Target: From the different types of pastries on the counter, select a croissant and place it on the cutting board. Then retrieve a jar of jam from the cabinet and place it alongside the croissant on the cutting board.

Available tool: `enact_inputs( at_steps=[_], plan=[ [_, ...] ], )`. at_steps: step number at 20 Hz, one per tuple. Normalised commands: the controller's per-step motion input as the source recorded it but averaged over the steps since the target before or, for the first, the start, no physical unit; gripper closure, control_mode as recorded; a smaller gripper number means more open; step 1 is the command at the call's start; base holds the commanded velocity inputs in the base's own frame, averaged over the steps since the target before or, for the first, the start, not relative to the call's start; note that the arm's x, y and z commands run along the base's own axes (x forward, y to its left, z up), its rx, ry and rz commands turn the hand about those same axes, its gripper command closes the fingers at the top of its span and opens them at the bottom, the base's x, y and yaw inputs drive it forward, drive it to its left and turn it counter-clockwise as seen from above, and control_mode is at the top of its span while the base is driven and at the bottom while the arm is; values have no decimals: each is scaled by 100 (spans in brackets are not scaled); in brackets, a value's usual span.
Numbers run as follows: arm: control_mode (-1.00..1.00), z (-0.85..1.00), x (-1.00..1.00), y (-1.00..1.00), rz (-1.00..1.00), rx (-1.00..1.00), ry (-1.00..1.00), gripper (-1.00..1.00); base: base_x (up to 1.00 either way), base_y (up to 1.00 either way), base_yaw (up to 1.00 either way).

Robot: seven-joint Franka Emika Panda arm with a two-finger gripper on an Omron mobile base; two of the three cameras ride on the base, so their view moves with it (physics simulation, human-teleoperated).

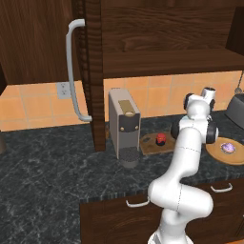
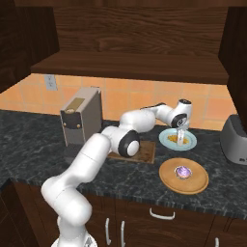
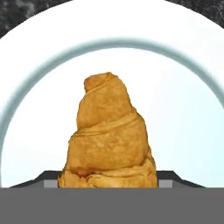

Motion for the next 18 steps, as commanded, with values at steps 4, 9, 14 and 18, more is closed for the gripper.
enact_inputs(
  at_steps=[4, 9, 14, 18],
  plan=[
    [-100, 35, 11, 3, 4, -1, 0, 100, 0, 0, 0],
    [-100, 91, 30, 0, 3, -6, -3, 100, 0, 0, 0],
    [-100, 10, -16, -11, 3, 8, 1, 100, 0, 0, 0],
    [-100, 90, -42, 27, 11, 14, 0, 100, 0, 0, 0]
  ],
)
